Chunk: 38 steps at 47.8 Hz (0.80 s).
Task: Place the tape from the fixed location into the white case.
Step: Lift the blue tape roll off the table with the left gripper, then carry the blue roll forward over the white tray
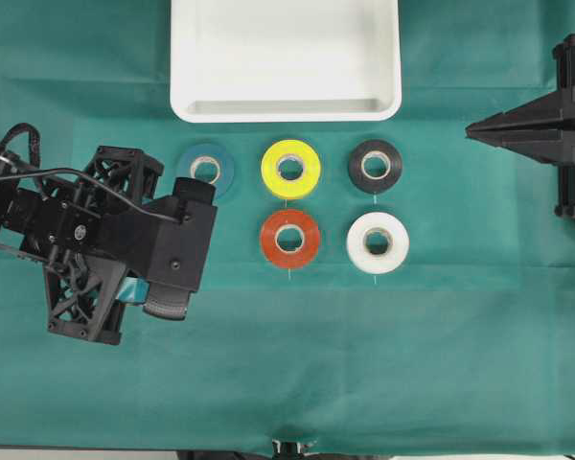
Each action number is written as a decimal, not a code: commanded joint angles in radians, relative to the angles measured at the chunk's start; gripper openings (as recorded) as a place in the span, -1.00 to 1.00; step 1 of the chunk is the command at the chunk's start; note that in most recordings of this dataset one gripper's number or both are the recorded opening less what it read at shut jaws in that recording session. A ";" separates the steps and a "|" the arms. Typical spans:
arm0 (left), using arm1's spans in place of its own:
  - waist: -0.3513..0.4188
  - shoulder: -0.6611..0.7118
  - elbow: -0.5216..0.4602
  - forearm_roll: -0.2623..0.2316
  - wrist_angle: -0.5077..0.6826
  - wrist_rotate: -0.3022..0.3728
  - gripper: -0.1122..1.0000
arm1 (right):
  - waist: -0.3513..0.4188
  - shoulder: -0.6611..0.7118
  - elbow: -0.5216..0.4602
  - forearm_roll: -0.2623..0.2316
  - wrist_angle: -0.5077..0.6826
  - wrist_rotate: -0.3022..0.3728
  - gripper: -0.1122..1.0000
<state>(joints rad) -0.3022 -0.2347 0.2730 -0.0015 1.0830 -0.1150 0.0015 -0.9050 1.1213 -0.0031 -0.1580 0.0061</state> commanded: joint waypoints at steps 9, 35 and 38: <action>0.005 -0.029 -0.021 0.009 -0.005 0.000 -0.36 | 0.000 0.005 -0.028 0.000 -0.005 0.003 -0.80; 0.218 -0.043 -0.021 0.011 -0.002 0.089 -0.36 | 0.000 0.005 -0.028 -0.002 0.008 0.003 -0.80; 0.250 -0.044 -0.023 0.011 -0.002 0.109 -0.36 | 0.000 0.005 -0.028 -0.002 0.008 0.003 -0.80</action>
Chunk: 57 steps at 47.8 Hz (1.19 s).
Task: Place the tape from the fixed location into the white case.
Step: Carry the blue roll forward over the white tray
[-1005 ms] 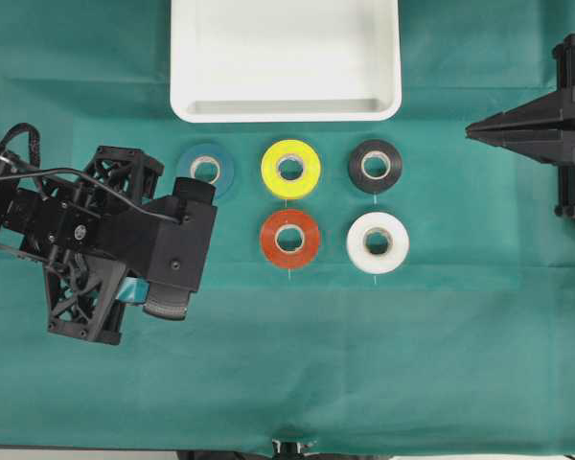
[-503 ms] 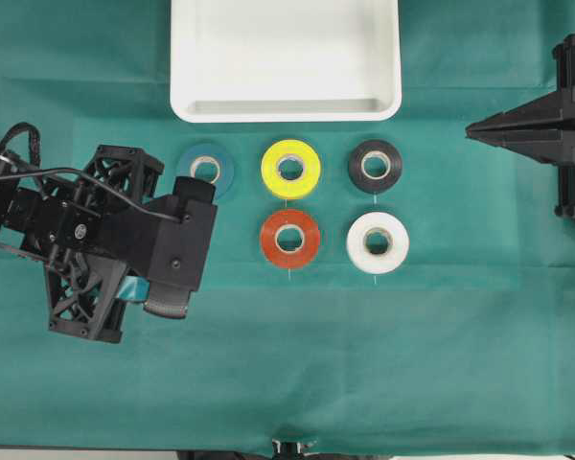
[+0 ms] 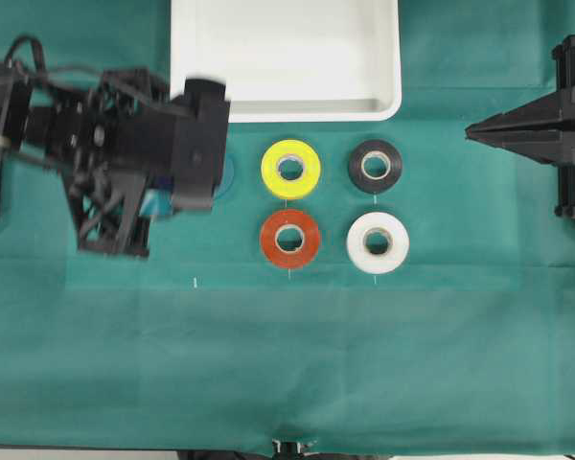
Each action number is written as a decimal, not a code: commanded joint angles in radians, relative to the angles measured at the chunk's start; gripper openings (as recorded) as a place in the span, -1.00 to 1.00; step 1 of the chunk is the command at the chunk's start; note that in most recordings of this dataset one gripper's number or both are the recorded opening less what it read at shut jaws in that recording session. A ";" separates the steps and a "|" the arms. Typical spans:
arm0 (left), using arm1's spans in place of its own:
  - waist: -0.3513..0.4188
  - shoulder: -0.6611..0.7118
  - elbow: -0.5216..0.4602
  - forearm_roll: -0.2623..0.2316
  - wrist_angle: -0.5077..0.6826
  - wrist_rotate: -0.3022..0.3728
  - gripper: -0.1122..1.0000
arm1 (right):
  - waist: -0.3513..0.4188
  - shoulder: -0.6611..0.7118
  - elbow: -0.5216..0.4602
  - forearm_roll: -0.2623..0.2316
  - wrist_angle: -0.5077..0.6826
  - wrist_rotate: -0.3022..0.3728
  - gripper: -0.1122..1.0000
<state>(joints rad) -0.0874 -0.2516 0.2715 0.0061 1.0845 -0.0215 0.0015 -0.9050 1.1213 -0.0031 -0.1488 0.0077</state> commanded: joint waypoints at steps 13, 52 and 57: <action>0.170 -0.031 -0.028 0.002 -0.005 0.078 -0.36 | 0.000 0.003 -0.029 0.000 0.002 0.002 -0.80; 0.311 -0.008 -0.054 0.002 -0.028 0.164 -0.36 | 0.000 0.003 -0.031 0.000 0.008 0.000 -0.80; 0.313 0.034 -0.086 0.002 -0.038 0.170 -0.36 | 0.000 0.003 -0.031 0.000 0.009 0.000 -0.80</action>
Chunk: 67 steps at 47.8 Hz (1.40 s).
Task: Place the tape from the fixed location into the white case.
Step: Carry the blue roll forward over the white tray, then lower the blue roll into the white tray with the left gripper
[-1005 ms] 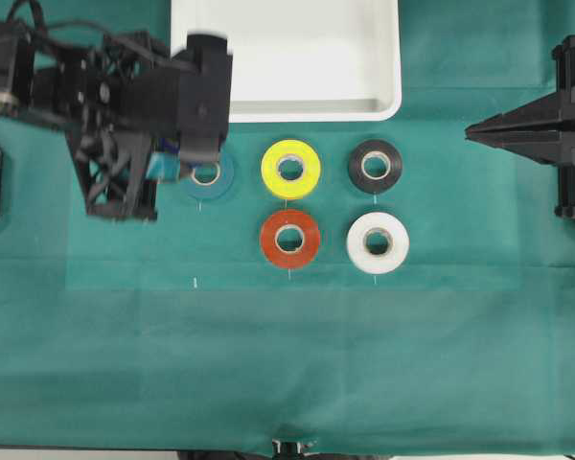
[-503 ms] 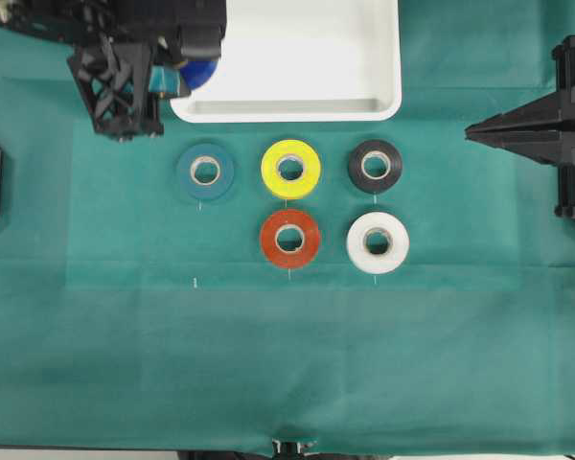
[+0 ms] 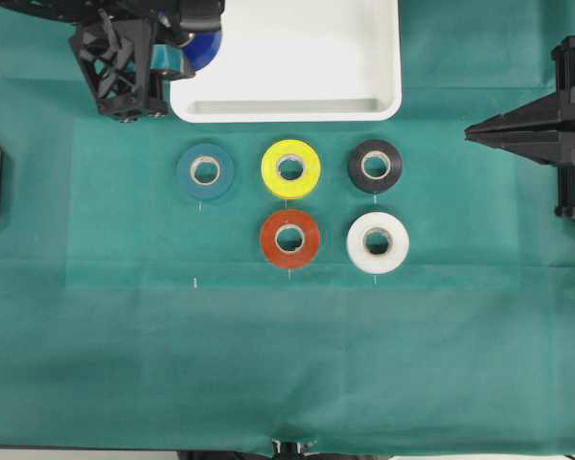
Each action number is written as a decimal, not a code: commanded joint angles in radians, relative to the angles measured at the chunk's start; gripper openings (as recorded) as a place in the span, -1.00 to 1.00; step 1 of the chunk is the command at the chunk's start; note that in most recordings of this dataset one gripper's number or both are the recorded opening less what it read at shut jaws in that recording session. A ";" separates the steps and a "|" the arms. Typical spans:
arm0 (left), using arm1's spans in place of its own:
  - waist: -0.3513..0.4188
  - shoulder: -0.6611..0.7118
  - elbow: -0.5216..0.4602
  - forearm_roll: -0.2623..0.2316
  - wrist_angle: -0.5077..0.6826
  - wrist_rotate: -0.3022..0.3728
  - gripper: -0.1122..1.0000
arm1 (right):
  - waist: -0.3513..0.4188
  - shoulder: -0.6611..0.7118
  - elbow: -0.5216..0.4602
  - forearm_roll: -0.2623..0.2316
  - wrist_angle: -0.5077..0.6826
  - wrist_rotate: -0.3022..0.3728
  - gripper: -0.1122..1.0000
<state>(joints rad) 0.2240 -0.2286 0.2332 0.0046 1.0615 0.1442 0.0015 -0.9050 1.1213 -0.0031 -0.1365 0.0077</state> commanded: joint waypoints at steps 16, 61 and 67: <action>0.002 0.152 -0.201 0.003 -0.032 0.072 -0.36 | 0.000 0.002 -0.032 -0.002 0.002 0.000 -0.80; 0.000 0.272 -0.324 0.003 -0.028 0.109 -0.36 | 0.000 0.000 -0.038 0.000 0.014 0.000 -0.80; 0.002 0.273 -0.316 0.003 -0.028 0.109 -0.36 | 0.000 0.000 -0.038 0.000 0.014 0.000 -0.80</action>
<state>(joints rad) 0.2240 0.0629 -0.0721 0.0046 1.0370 0.2516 0.0015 -0.9066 1.1137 -0.0031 -0.1181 0.0077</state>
